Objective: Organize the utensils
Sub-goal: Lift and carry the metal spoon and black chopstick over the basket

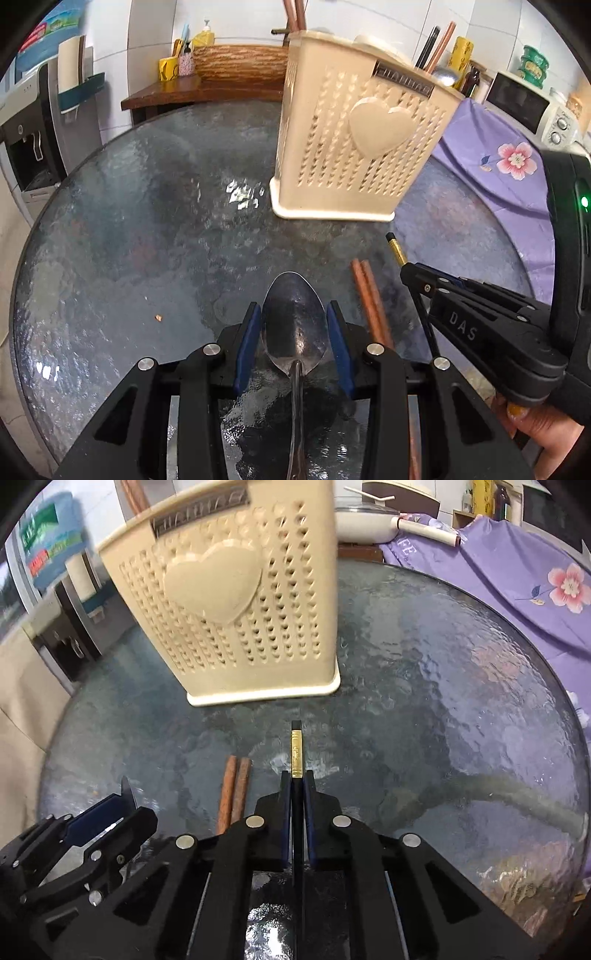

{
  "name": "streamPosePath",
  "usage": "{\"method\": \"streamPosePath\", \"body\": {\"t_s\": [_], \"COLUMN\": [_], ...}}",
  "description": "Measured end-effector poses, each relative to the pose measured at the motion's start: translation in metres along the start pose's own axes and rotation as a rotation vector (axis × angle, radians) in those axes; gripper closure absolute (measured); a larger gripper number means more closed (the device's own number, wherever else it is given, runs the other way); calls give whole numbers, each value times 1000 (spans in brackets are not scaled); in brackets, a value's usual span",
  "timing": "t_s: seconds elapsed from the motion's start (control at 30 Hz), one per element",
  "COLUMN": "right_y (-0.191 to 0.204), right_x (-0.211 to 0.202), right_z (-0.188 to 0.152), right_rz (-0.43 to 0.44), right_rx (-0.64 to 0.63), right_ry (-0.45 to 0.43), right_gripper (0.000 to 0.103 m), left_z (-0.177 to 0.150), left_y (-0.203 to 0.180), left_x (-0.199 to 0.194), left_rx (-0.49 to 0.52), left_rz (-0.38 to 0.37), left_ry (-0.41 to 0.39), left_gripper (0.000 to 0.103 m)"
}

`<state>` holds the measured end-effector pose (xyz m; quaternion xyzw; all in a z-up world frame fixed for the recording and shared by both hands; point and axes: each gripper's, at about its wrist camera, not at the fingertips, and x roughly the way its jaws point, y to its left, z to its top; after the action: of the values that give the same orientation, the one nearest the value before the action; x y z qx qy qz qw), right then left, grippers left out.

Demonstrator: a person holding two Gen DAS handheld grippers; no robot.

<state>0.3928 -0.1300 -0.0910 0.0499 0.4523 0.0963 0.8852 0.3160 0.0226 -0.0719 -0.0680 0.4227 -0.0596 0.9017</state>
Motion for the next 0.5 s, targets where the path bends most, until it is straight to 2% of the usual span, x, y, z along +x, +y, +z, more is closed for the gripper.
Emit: {"method": "streamPosePath", "body": {"t_s": [0.17,0.5], "right_y": [-9,-19], "right_x": [-34,-129], "right_z": [8,21], "right_rz": [62,168], "right_rx": [5,-35], "right_ry": [-100,-320], "right_gripper": [96,96], "left_z": [11,23], "left_y": [-6,-27], "left_x": [-26,-74], "left_rx": [13,66], "left_rz": [-22,-48], "left_ry": [-72,-204], "left_gripper": [67,67]}}
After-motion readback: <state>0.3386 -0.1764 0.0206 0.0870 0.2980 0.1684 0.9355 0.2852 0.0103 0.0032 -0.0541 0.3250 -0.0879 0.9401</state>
